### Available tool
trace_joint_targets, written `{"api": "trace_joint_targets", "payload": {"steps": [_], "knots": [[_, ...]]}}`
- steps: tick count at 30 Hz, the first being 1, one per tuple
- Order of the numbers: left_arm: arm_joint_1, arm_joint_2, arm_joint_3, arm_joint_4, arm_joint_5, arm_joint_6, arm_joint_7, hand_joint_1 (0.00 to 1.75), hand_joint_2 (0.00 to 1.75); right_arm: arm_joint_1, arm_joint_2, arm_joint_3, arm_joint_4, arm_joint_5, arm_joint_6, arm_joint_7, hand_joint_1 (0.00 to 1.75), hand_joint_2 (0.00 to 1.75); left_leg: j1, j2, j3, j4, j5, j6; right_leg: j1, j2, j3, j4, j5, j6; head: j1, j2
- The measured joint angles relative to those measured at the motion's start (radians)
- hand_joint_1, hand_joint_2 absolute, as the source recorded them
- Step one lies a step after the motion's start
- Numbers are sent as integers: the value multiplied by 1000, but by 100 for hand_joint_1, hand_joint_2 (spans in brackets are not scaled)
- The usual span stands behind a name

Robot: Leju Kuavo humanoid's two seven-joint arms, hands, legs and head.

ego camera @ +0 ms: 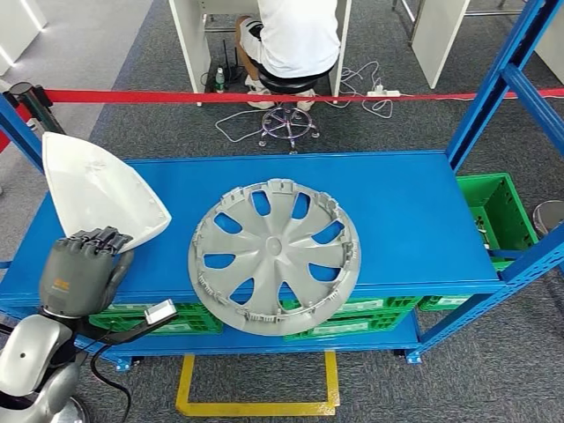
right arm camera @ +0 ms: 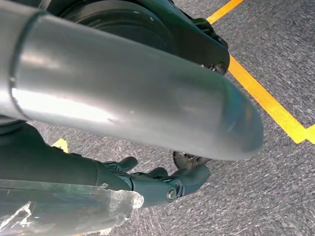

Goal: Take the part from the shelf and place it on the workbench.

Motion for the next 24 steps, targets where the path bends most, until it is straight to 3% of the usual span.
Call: {"api": "trace_joint_targets", "payload": {"steps": [6, 10, 12, 14, 15, 16, 17, 19, 21, 24], "knots": [[19, 0, -4, -18, -11, 13, 2, 168, 175, 0, 3, 0, 0, 0, 1, -1, 0, 0, -5, 0, -2, 6, -4, 13, -7, 0, 1, -3, 3, 7, 0, 0], [34, 2, -4, -20, -12, 14, 3, 168, 175, 0, 5, 0, 0, 0, 2, -1, 0, 0, -4, 4, 1, -10, 14, 30, -9, 0, -2, -3, 1, 23, 0, 0], [41, 1, -4, -22, -12, 16, 3, 168, 175, 0, 5, 0, 0, 0, 2, 0, 0, 0, 3, 8, 2, -22, 24, 36, -7, -3, -31, 62, -48, 28, 3, 0], [52, 2, -4, -22, -12, 18, 3, 168, 175, 0, 5, -1, 0, 0, 2, 0, 0, 0, 3, 11, -3, -21, 26, 38, -8, -3, -85, 195, -117, 33, 6, 0], [58, 2, -4, -22, -12, 19, 3, 168, 175, 1, 5, -1, 0, 0, 2, 0, 0, 0, 4, 12, -4, -20, 26, 37, -9, -3, -104, 248, -134, 36, 6, 0], [63, 2, -4, -22, -12, 19, 3, 168, 175, 1, 5, -2, 0, 0, 2, 0, 0, 0, 5, 13, -6, -19, 27, 36, -9, -4, -109, 267, -133, 39, 6, 0], [66, 2, -4, -22, -12, 19, 3, 168, 175, 2, 5, -3, 0, 0, 2, 0, 0, 0, 8, 13, -8, -17, 28, 34, -11, -4, -92, 244, -112, 42, 6, 0], [70, 2, -4, -23, -12, 19, 3, 168, 175, 0, 5, -4, 0, 0, 2, 0, 0, 0, 13, 12, -10, -10, 28, 25, -15, -5, -16, 113, -57, 49, 7, 0], [76, 3, -2, -24, -12, 20, 4, 168, 175, -3, 6, -5, 0, 0, 2, 0, 0, 0, 13, 10, -16, 0, 28, 10, -16, -1, 40, 19, -33, 44, 9, 0], [101, 9, 6, -28, -11, 24, 5, 168, 175, -4, 7, -6, 0, 0, 1, 0, 0, 0, 11, 8, -26, 7, 37, -9, -13, 4, 35, 11, -30, 18, 8, 0]]}}
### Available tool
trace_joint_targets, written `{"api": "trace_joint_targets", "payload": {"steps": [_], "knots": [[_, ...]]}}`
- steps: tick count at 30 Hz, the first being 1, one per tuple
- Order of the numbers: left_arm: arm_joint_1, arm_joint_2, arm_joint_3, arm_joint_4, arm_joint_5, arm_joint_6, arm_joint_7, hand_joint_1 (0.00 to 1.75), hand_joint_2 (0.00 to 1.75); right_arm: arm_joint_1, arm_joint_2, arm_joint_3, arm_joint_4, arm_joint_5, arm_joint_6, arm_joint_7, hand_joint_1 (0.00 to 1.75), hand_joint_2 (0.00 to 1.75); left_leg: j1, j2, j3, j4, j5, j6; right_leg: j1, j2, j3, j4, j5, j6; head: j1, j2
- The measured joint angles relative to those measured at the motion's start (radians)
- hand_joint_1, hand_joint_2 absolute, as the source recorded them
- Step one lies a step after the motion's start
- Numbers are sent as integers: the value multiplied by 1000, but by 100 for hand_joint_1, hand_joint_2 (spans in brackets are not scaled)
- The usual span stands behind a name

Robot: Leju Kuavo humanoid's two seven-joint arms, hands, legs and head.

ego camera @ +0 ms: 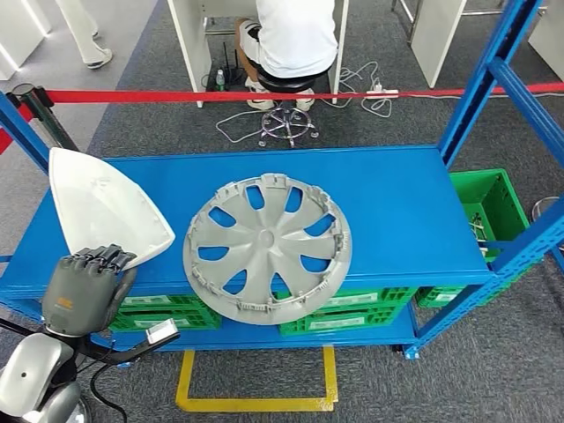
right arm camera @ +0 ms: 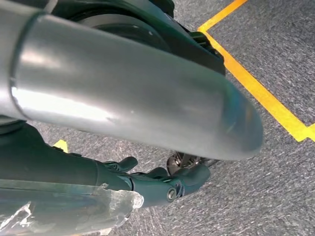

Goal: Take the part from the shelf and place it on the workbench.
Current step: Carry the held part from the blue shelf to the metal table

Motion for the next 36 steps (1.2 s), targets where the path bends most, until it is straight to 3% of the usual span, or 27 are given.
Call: {"api": "trace_joint_targets", "payload": {"steps": [2, 4, 6, 7, 8, 9, 11, 13, 16, 17, 18, 20, 21, 22, 23, 24, 25, 26, 27, 28, 29, 31, 33, 34, 36], "knots": [[24, 4, 9, -3, 1, 4, 1, 168, 175, 0, 0, -1, 0, 0, -2, 0, 0, 0, 3, 0, -16, 24, -27, -10, 0, 0, -15, 1, 11, -20, -2, 0], [49, 7, 20, -6, 1, 10, 3, 168, 175, -1, 1, -2, 0, 0, -6, 0, 0, 0, 4, 0, -56, 121, -107, -16, 1, -2, -35, 0, 26, -35, -5, 0], [75, 10, 30, -7, 2, 19, 5, 168, 175, -1, 1, -3, 0, 0, -9, -2, 0, 0, 3, 0, -98, 248, -177, -18, 5, -3, -58, 0, 41, -40, -6, 0], [89, 11, 35, -8, 3, 24, 6, 168, 175, -1, 1, -3, 0, 0, -11, -4, 0, 0, 3, 0, -101, 279, -185, -16, 7, -3, -70, 0, 49, -40, -6, 0], [103, 12, 40, -8, 5, 30, 9, 168, 175, -1, 1, -3, 0, 0, -13, -9, 0, 0, 2, 0, -87, 275, -173, -13, 9, -4, -81, 0, 58, -40, -6, 0], [116, 13, 45, -10, 7, 36, 13, 168, 175, -1, 1, -3, 0, 0, -15, -16, 0, 0, 1, 0, -55, 236, -147, -8, 11, -3, -91, 0, 66, -39, -7, 0], [137, 17, 58, -18, 11, 47, 18, 168, 175, -3, 1, -3, 0, 0, -16, -34, 0, 0, -4, 0, 42, 96, -108, 4, 13, -3, -108, 1, 83, -34, -7, 0], [154, 21, 70, -28, 15, 58, 22, 168, 175, -5, 2, -3, 0, 0, -16, -49, 0, 0, -11, 0, 101, -1, -104, 11, 14, -3, -114, -2, 101, -24, -7, 0], [182, 27, 86, -35, 20, 68, 28, 168, 175, -5, 2, -2, 0, 0, -16, -58, 0, 0, -14, 2, 95, -22, -89, 24, 11, -5, -115, -12, 119, -4, -11, 0], [188, 28, 90, -37, 20, 69, 29, 168, 175, -4, 2, -2, 0, 0, -16, -58, 0, 0, -13, 3, 88, -24, -79, 31, 10, -6, -122, -1, 101, 1, -10, 0], [193, 28, 92, -38, 20, 69, 30, 168, 175, -4, 2, -2, 0, 0, -16, -58, 0, 0, -12, 4, 78, -26, -67, 38, 10, -6, -133, 29, 64, 6, -9, 0], [202, 29, 95, -40, 20, 69, 31, 168, 175, -5, 2, -2, 0, 0, -16, -59, 0, 0, -11, 4, 54, -25, -46, 46, 10, -8, -163, 143, -39, 11, -7, 0], [205, 29, 96, -40, 20, 69, 32, 168, 175, -6, 2, -2, 0, 0, -16, -59, 0, 0, -12, 5, 40, -25, -35, 46, 10, -8, -173, 206, -75, 13, -6, 0], [207, 29, 96, -40, 20, 69, 32, 168, 175, -6, 2, -2, 0, 0, -16, -59, 0, 0, -13, 5, 26, -24, -23, 46, 10, -8, -173, 250, -87, 14, -7, 0], [209, 29, 97, -40, 20, 69, 32, 168, 175, -6, 2, -2, 0, 0, -16, -59, 0, 0, -13, 5, 11, -22, -12, 45, 10, -8, -158, 264, -77, 14, -7, 0], [210, 29, 97, -40, 20, 69, 32, 168, 175, -7, 2, -2, 0, 0, -16, -59, 0, 0, -14, 5, -3, -21, -2, 44, 10, -8, -123, 240, -52, 13, -7, 0], [212, 29, 97, -40, 22, 69, 33, 168, 175, -8, 2, -2, 0, 0, -15, -59, 0, 0, -14, 5, -15, -19, 8, 41, 10, -8, -72, 181, -27, 11, -7, 0], [215, 29, 98, -40, 25, 69, 33, 168, 175, -10, 2, -2, 0, 0, -15, -58, 0, 0, -15, 5, -26, -17, 17, 37, 11, -8, -13, 104, -20, 8, -7, 0], [219, 30, 100, -41, 29, 70, 34, 168, 175, -11, 2, -2, 0, 0, -15, -56, 0, 0, -16, 5, -33, -15, 25, 32, 12, -7, 38, 32, -23, 5, -7, 0], [224, 30, 104, -41, 35, 70, 36, 168, 175, -12, 2, -2, 0, 0, -16, -54, 0, 0, -16, 5, -36, -14, 32, 26, 14, -7, 69, -20, -34, 1, -8, 0], [229, 31, 108, -42, 42, 71, 37, 168, 175, -12, 2, -2, 0, 0, -17, -50, 0, 0, -15, 6, -39, -14, 40, 20, 17, -6, 80, -45, -43, -3, -7, 0], [239, 34, 117, -42, 54, 72, 39, 168, 175, -11, 2, -1, 0, 0, -22, -43, 0, 0, -13, 6, -39, -16, 53, 9, 21, -6, 68, -49, -36, -15, -5, 0], [255, 37, 127, -42, 64, 74, 42, 168, 175, -12, 3, 0, 0, 0, -27, -36, 0, 0, -10, 5, -46, -7, 37, -1, 19, -9, 56, -51, -21, -31, -6, 0], [264, 38, 134, -42, 68, 74, 44, 168, 175, -13, 4, 0, 0, 0, -29, -33, 0, 0, -8, 4, -55, 17, 4, -6, 17, -11, 47, -52, -12, -39, -8, 0], [281, 41, 150, -41, 73, 75, 47, 168, 175, -13, 5, 0, 0, 0, -33, -27, 0, 0, -5, 3, -88, 124, -101, -17, 15, -13, 23, -52, 12, -48, -13, 0]]}}
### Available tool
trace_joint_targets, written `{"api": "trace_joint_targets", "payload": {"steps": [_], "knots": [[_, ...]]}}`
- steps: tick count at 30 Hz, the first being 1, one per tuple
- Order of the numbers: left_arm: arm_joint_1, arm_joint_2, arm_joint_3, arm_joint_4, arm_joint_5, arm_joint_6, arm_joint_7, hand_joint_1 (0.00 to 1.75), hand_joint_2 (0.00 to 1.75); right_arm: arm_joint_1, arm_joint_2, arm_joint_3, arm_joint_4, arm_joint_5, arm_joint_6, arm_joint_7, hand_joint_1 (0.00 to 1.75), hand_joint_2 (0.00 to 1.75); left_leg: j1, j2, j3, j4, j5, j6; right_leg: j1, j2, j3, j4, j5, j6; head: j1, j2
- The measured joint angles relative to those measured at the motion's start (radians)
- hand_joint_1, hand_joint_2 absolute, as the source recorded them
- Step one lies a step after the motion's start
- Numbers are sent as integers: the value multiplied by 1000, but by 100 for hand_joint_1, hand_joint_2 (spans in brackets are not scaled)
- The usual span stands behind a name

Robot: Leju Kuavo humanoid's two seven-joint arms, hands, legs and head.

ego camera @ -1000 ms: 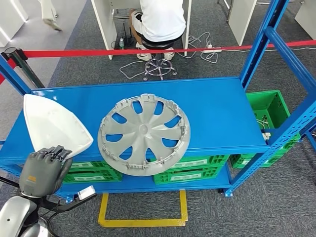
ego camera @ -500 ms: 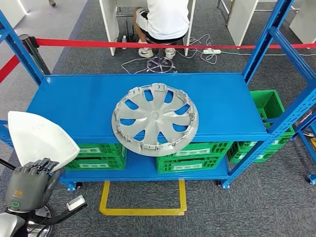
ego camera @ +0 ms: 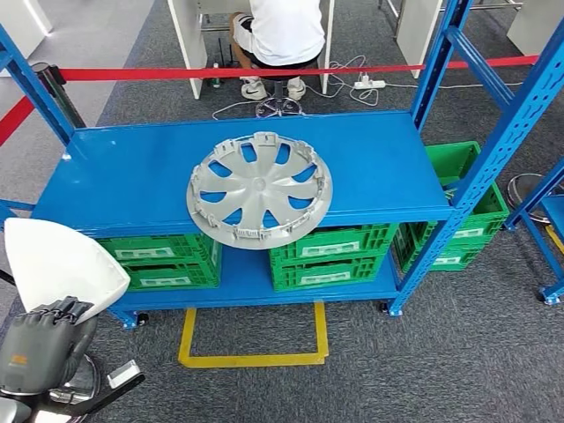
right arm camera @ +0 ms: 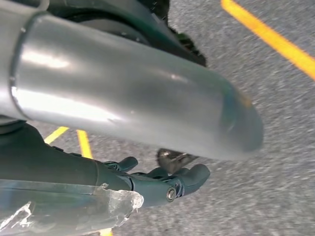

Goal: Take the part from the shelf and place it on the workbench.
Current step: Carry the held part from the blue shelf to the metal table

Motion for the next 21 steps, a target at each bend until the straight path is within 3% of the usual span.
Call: {"api": "trace_joint_targets", "payload": {"steps": [1, 2, 3, 4, 6, 8, 9, 11, 12, 13, 14, 16, 17, 18, 19, 21], "knots": [[7, 1, 8, 1, 1, 0, 1, 168, 175, 0, 0, 0, 0, 0, -2, 3, 0, 0, 2, 0, -16, 68, -42, -4, 0, -1, -15, 1, 13, 0, -1, 0], [14, 3, 15, 1, 0, 0, 3, 168, 175, 0, 1, 0, 0, 0, -3, 6, 0, 0, 3, 0, -23, 122, -62, -8, 0, -1, -30, 1, 27, 1, -1, 0], [19, 4, 22, 2, -1, 0, 4, 168, 175, 0, 1, 0, 0, 0, -4, 8, 0, 0, 4, 0, -17, 147, -56, -10, -1, -1, -46, 2, 39, 3, -1, 0], [24, 4, 28, 3, -4, 0, 4, 168, 175, 1, 1, 0, 0, 0, -4, 9, 0, 0, 6, 0, 7, 136, -32, -11, -2, -2, -61, 3, 51, 7, -1, 0], [29, 5, 39, 3, -11, 0, 5, 168, 175, -1, 0, 0, 0, 0, -4, 9, 0, 0, 10, -1, 105, 17, 16, -14, -4, -1, -87, 5, 73, 15, -1, 0], [30, 6, 45, 3, -18, -2, 5, 168, 175, -3, 0, 0, 0, 0, -4, 8, 0, 0, 11, -4, 202, -127, 14, -6, -2, 0, -103, 8, 93, 27, -2, 0], [31, 7, 46, 3, -20, -3, 6, 168, 175, -3, 0, 1, 0, 0, -4, 8, 0, 0, 9, -5, 224, -166, 5, 1, 0, 0, -107, 8, 103, 33, -2, 0], [34, 8, 47, 3, -21, -5, 7, 168, 175, -1, 0, 1, 0, 0, -4, 7, 0, 0, 6, -4, 218, -177, 8, 23, -2, 0, -111, 4, 121, 45, -2, 0], [36, 8, 47, 3, -21, -6, 8, 168, 175, 1, 0, 1, 1, 0, -4, 6, 0, 0, 5, -1, 209, -176, 17, 34, -4, 0, -117, 8, 113, 50, -2, 0], [37, 8, 47, 3, -21, -7, 8, 168, 175, 2, 0, 2, 1, 0, -4, 6, 0, 0, 4, 1, 198, -175, 27, 44, -6, 0, -127, 28, 86, 55, -1, 0], [38, 8, 47, 3, -21, -7, 9, 168, 175, 3, 0, 2, 1, 0, -4, 6, 0, 0, 4, 3, 184, -176, 40, 53, -7, 0, -142, 71, 40, 57, 0, 0], [39, 8, 47, 3, -21, -8, 9, 168, 175, 1, 0, 2, 1, 0, -4, 6, 0, 0, -1, 3, 154, -175, 65, 61, -6, 0, -177, 204, -66, 60, 2, 0], [40, 8, 47, 3, -21, -8, 10, 168, 175, 0, 0, 2, 1, 0, -4, 6, 0, 0, -3, 3, 137, -174, 79, 63, -6, 0, -185, 267, -93, 60, 3, 0], [41, 8, 47, 4, -21, -10, 11, 168, 175, 0, 0, 2, 1, 0, -4, 6, 0, 0, -5, 3, 120, -173, 92, 63, -5, 0, -180, 305, -96, 59, 3, 0], [42, 8, 47, 5, -20, -13, 14, 168, 175, 0, 0, 2, 1, 0, -4, 6, 0, 0, -8, 3, 104, -173, 105, 62, -4, 0, -158, 308, -77, 56, 3, 0], [48, 7, 48, 10, -19, -17, 22, 168, 175, -2, 0, 2, 1, 0, -4, 6, 0, 0, -11, 3, 77, -172, 128, 58, -1, 0, -59, 205, -28, 45, 3, 0]]}}
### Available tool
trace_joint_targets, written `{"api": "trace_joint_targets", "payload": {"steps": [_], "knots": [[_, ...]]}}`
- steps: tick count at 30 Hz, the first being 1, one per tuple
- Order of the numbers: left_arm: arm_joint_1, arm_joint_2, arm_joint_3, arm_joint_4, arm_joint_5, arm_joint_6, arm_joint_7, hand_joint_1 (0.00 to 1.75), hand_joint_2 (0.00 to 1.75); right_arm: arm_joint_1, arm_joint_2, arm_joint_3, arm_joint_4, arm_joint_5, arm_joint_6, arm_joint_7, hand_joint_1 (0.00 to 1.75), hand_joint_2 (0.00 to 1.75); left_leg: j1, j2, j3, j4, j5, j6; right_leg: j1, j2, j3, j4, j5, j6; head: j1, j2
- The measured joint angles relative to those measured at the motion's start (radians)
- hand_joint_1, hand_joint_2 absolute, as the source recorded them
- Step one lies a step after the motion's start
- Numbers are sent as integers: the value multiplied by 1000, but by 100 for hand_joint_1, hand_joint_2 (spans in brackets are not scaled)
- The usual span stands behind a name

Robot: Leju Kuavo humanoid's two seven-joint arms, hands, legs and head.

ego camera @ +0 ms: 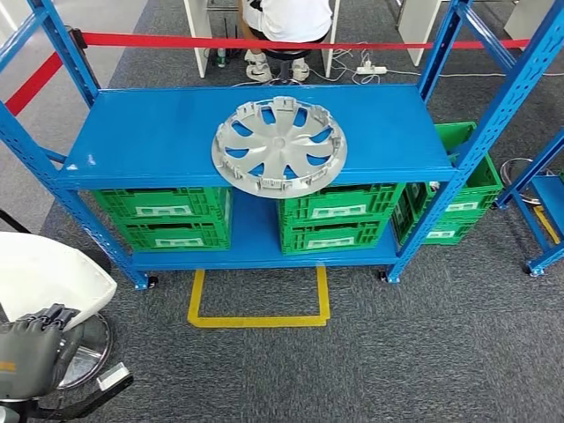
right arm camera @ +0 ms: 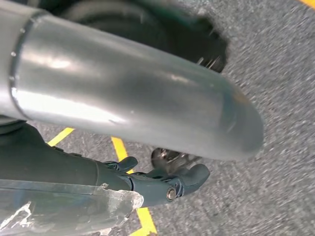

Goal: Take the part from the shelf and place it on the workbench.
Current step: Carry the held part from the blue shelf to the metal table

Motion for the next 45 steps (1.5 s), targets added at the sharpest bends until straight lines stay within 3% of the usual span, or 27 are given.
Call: {"api": "trace_joint_targets", "payload": {"steps": [2, 3, 6, 8, 10, 11, 12, 14, 16, 18, 19, 21, 22, 25, 26, 27, 29, 31, 32, 34, 36, 37, 39, 41, 42, 43, 45], "knots": [[8, 1, 6, 4, 1, 5, 8, 168, 175, -4, 0, 0, 0, 0, -2, 1, 0, 0, -3, 0, -18, 3, 21, -8, 5, 0, 117, -163, -7, -9, -1, 0], [13, 2, 12, 5, 2, 10, 11, 168, 175, -6, 0, 0, 0, 0, -4, 1, 0, 0, -3, 1, -23, 4, 31, -13, 8, 1, 147, -215, -20, -12, -1, 0], [29, 15, 48, 2, 19, 27, 4, 168, 175, -6, 1, 0, 0, 0, -8, 4, 0, 0, 2, 1, -33, 7, 43, -31, 11, 1, 137, -240, -16, -29, 1, 0], [45, 24, 93, -9, 46, 25, -30, 168, 175, -4, 1, 0, 0, 0, -8, 5, 0, 0, 5, -1, -51, 58, -27, -44, 8, -3, 116, -241, 6, -46, -2, 0], [54, 30, 154, -27, 89, 9, -83, 168, 175, -4, 2, 0, 0, 0, -7, 4, 0, 0, 7, -2, -83, 185, -142, -55, 8, -6, 88, -239, 32, -53, -5, 0], [55, 30, 186, -38, 117, -6, -113, 168, 175, -4, 2, 0, 0, 0, -7, 3, 0, 0, 8, -2, -94, 251, -178, -59, 8, -7, 72, -238, 46, -52, -5, 0], [55, 30, 217, -48, 148, -25, -141, 168, 175, -4, 2, 0, 0, 0, -6, 2, 0, 0, 10, -2, -96, 297, -186, -62, 8, -7, 56, -236, 59, -51, -5, 0], [55, 25, 275, -66, 206, -67, -198, 168, 175, -4, 2, 0, 0, 0, -6, 2, 0, 0, 14, -2, -52, 290, -141, -66, 5, -8, 19, -227, 83, -45, -5, 0], [49, 13, 328, -80, 240, -105, -247, 168, 175, -4, 2, 0, 0, 0, -7, 3, 0, 0, 21, -3, 56, 156, -102, -72, 4, -7, -13, -213, 101, -36, -6, 0], [42, -3, 368, -88, 251, -128, -280, 168, 175, -5, 2, 0, 0, 0, -7, 4, 0, 0, 23, -7, 142, 25, -116, -64, 7, -5, -33, -200, 117, -25, -6, 0], [40, -11, 382, -89, 254, -134, -288, 168, 175, -5, 2, 0, 0, 0, -7, 5, 0, 0, 21, -8, 156, -2, -126, -56, 8, -5, -39, -198, 127, -20, -6, 0], [39, -23, 400, -90, 258, -142, -297, 168, 175, -2, 2, 0, 0, 0, -7, 6, 0, 0, 18, -5, 142, -2, -119, -34, 5, -5, -46, -197, 137, -8, -6, 0], [38, -28, 407, -90, 259, -144, -299, 168, 175, 1, 2, 0, 0, 0, -7, 6, 0, 0, 18, -3, 132, 0, -110, -23, 3, -4, -54, -186, 119, -3, -5, 0], [36, -41, 420, -91, 264, -151, -302, 168, 175, 2, 2, 0, 0, 0, -7, 6, 0, 0, 14, 1, 95, 0, -76, -3, 1, -4, -97, -42, -22, 8, -1, 0], [35, -46, 422, -91, 268, -155, -303, 168, 175, 1, 2, 0, 0, 0, -8, 6, 0, 0, 12, 1, 80, 0, -63, -1, 2, -4, -110, 27, -60, 9, 0, 0], [35, -50, 423, -91, 274, -161, -303, 168, 175, 1, 2, 0, 0, 0, -8, 6, 0, 0, 9, 1, 63, 1, -50, 0, 3, -4, -113, 79, -75, 8, 0, 0], [34, -60, 424, -91, 288, -176, -303, 168, 175, 0, 2, 0, 0, 0, -8, 6, 0, 0, 4, 1, 30, 3, -25, 0, 5, -4, -73, 85, -40, 1, 0, 0], [33, -69, 427, -91, 303, -189, -303, 168, 175, -2, 2, 0, 0, 0, -9, 6, 0, 0, 0, 0, 3, 4, -2, -4, 9, -4, 32, -45, 1, -11, 0, 0], [31, -72, 430, -91, 311, -195, -304, 168, 175, -4, 2, 0, 0, 0, -9, 5, 0, 0, -1, 1, -6, 5, 9, -8, 11, -4, 90, -130, -2, -16, -1, 0], [28, -79, 437, -91, 326, -203, -306, 168, 175, -7, 2, 0, 0, 0, -10, 5, 0, 0, 0, 2, -17, 4, 30, -17, 17, -2, 148, -232, -18, -23, -1, 0], [25, -85, 444, -91, 338, -211, -312, 168, 175, -6, 2, 0, 0, 0, -10, 5, 0, 0, 3, 3, -24, 2, 46, -28, 19, -1, 134, -241, -6, -30, 1, 0], [25, -88, 448, -91, 342, -214, -316, 168, 175, -6, 3, 0, 0, 0, -11, 6, 0, 0, 4, 2, -32, 9, 35, -35, 18, -3, 125, -241, 3, -38, 2, 0], [25, -94, 455, -91, 348, -220, -321, 168, 175, -6, 5, 0, 0, 0, -13, 7, 0, 0, 7, 0, -61, 78, -42, -48, 14, -6, 103, -242, 26, -52, -1, 0], [24, -100, 460, -91, 352, -222, -322, 168, 175, -6, 5, 0, 0, 0, -13, 7, 0, 0, 9, -1, -100, 219, -142, -58, 14, -8, 78, -239, 50, -56, -4, 0], [24, -103, 462, -91, 353, -222, -322, 168, 175, -6, 5, 0, 0, 0, -13, 7, 0, 0, 10, -1, -111, 278, -166, -61, 14, -8, 63, -237, 62, -55, -4, 0], [24, -106, 463, -91, 353, -223, -322, 168, 175, -6, 5, 0, 0, 0, -13, 7, 0, 0, 12, -1, -107, 308, -167, -63, 14, -8, 46, -234, 73, -54, -4, 0], [24, -110, 466, -91, 354, -224, -322, 168, 175, -6, 5, 0, 0, 0, -14, 7, 0, 0, 16, -1, -43, 250, -120, -67, 12, -8, 13, -228, 94, -49, -4, 0]]}}
